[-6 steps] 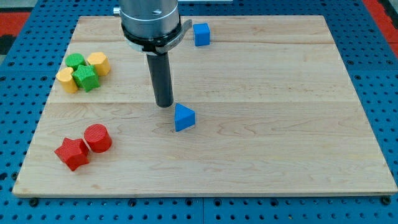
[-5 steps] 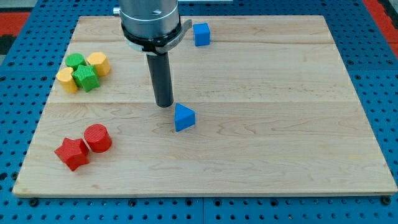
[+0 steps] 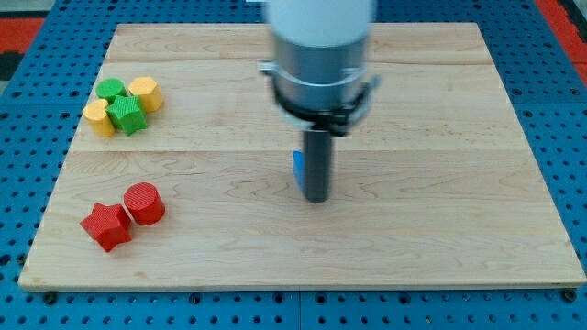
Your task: Seprate the red star and red circle
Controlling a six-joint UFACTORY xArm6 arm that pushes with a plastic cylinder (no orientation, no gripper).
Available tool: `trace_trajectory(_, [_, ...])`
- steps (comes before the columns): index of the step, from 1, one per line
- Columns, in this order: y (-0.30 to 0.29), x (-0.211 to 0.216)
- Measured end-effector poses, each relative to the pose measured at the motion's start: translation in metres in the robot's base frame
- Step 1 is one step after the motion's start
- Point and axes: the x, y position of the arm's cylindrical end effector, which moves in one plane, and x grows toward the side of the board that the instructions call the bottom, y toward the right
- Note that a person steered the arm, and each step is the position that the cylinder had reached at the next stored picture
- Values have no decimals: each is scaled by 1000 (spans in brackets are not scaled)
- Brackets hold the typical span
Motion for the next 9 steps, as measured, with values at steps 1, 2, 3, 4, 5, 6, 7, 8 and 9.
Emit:
trace_trajectory(1, [-97,1])
trace_trajectory(2, [-122,-16])
trace_trajectory(3, [-67,-39])
trace_trajectory(4, [-13,-35])
trace_trajectory(5, [26,-34])
trace_trajectory(6, [49,-13])
trace_trajectory(7, [63,35])
trace_trajectory(8, [98,38])
trace_trajectory(9, [104,54])
